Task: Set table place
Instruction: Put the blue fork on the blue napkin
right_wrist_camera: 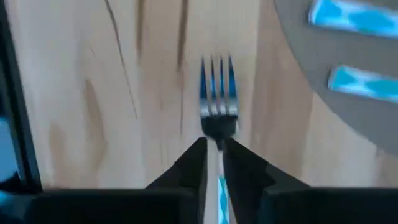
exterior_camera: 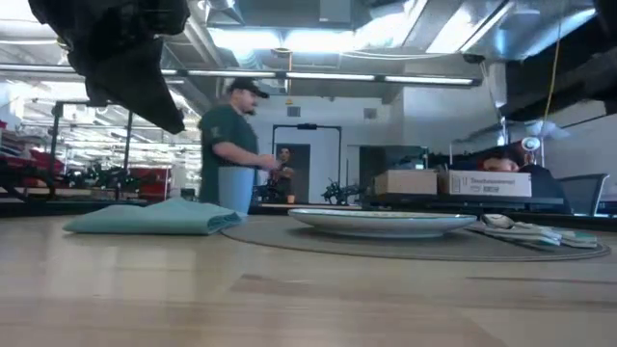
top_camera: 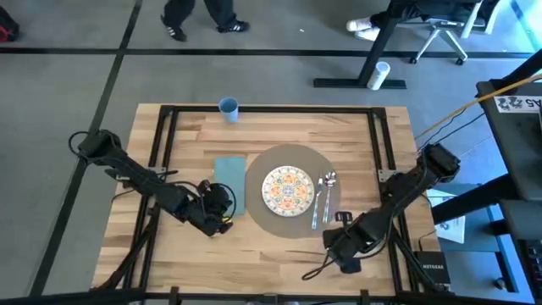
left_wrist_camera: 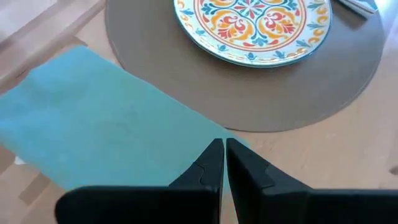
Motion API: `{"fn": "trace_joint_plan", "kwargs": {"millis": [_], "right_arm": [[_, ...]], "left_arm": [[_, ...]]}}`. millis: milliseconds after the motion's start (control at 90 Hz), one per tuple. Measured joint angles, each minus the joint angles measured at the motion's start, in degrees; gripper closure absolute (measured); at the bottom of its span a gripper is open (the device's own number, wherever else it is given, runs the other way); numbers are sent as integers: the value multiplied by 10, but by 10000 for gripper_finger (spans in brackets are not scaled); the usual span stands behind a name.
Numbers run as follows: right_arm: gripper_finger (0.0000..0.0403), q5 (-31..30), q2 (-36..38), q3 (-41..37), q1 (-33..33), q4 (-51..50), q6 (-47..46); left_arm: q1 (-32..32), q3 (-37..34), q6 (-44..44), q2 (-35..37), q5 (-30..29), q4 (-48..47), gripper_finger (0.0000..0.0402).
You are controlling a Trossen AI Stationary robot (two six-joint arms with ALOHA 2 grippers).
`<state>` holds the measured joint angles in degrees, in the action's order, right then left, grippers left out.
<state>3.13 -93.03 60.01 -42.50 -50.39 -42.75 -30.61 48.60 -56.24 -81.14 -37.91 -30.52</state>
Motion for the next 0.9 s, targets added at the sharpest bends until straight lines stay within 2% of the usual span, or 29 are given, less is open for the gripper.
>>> {"fn": "trace_joint_plan", "kwargs": {"millis": [156,289,522,667,900], "right_arm": [[306,21,0,0,-1,-23,-5],[290,30,0,0,-10,-19,-3],[283,25,-5,-7,-14,15,-4],[282,30,-8,-45,-14,61,-11],[282,25,-9,-89,-14,57,-40]], "left_arm": [[0,0,7,0,0,0,398],[0,0,7,0,0,-1,398],[0,0,7,0,0,-1,398],[0,0,7,0,0,-1,398],[0,0,9,0,0,-1,398]]}}
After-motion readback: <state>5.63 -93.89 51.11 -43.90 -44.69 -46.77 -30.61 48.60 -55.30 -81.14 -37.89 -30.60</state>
